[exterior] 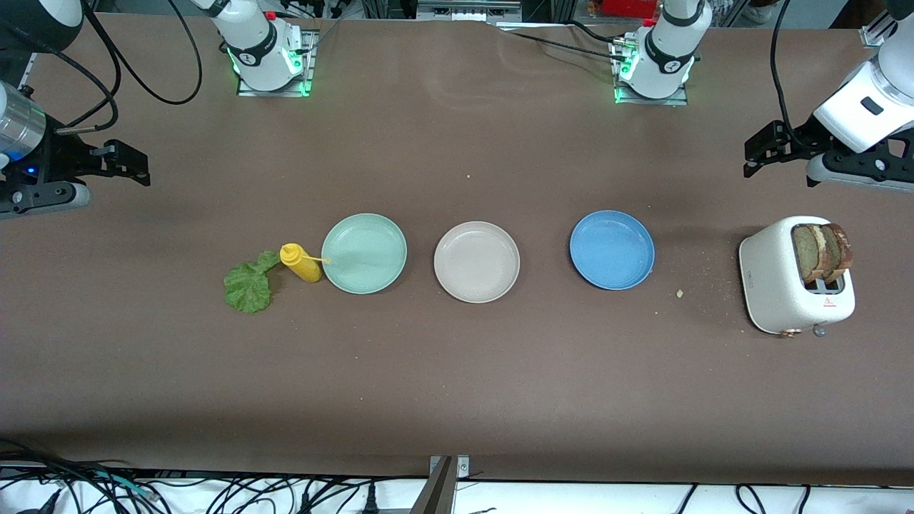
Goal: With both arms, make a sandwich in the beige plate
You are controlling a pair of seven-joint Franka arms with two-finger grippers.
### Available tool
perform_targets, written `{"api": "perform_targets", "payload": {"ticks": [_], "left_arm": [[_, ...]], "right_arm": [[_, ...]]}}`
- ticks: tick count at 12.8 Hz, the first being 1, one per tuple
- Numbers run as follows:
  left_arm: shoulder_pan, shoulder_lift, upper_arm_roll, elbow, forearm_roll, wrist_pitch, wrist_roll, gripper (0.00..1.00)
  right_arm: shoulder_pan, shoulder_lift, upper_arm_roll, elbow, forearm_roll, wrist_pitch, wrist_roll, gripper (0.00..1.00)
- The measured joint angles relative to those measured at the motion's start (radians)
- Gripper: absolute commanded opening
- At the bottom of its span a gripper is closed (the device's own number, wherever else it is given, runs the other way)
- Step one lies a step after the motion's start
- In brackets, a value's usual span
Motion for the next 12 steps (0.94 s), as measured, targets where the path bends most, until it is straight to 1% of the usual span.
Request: {"api": "perform_targets", "payload": {"ticks": [12], "left_arm": [[0.002,0.001,-0.004,0.002,0.0,-0.001,0.003,1.0]], "right_arm": [[0.0,0.0,-0.001,-0.001,0.0,0.017,0.0,1.0]]}}
